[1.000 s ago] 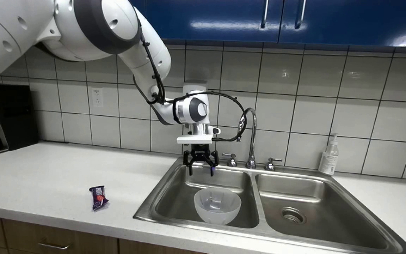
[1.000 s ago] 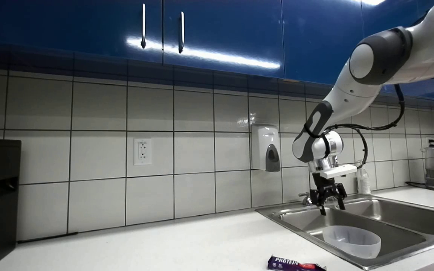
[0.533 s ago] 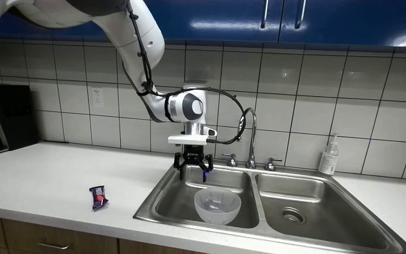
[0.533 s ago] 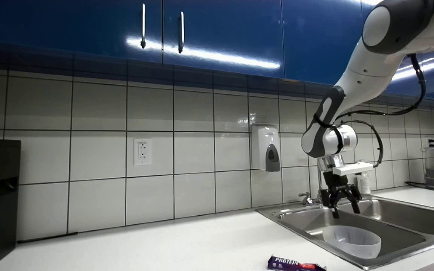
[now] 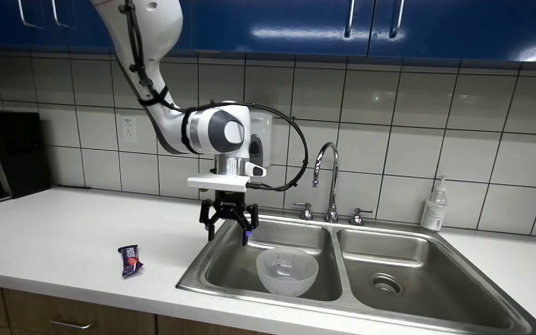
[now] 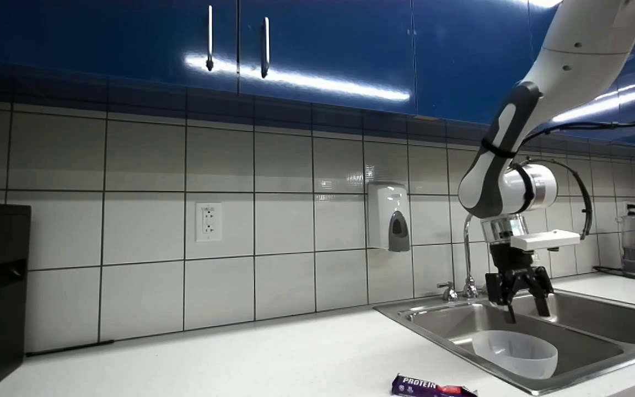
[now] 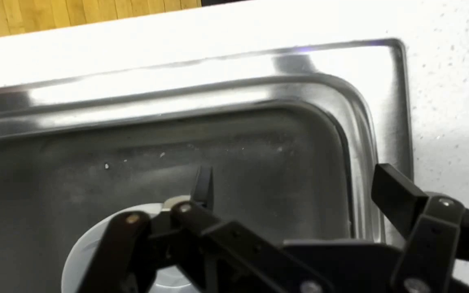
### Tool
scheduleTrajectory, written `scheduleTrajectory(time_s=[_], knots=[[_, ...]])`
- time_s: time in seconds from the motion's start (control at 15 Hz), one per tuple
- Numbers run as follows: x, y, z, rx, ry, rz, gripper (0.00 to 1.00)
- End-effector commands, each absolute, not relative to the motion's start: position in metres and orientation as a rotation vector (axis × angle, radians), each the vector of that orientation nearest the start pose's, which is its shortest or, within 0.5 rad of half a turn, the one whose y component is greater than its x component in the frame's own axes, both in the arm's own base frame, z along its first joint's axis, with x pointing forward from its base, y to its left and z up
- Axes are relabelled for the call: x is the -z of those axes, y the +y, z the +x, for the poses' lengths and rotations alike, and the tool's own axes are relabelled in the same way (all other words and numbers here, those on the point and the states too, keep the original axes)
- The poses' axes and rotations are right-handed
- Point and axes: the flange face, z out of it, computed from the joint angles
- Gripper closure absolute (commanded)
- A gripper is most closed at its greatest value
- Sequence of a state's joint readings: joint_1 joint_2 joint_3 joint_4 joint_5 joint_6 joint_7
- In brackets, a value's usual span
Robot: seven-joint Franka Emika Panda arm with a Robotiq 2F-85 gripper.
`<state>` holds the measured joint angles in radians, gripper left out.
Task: Put the bowl inside the sink
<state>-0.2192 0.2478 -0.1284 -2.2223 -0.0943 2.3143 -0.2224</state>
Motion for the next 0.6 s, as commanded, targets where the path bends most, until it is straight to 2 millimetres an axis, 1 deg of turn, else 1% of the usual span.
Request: scheduleTrajectory(time_s=[0.0,0.13,0.27,0.33,0.4,0.53], knots=[[-0.270,-0.156,0.436,-0.200,0.032,-3.165,0.00],[-0.273,-0.144,0.414,-0.192,0.021,-3.161,0.00],[-0.275,-0.134,0.397,-0.216,0.010,-3.164,0.00],[-0.264,-0.145,0.420,-0.251,0.047,-3.154,0.00],[-0.266,-0.141,0.411,-0.252,0.038,-3.152,0.00],[-0.269,-0.136,0.403,-0.245,0.032,-3.151,0.00]])
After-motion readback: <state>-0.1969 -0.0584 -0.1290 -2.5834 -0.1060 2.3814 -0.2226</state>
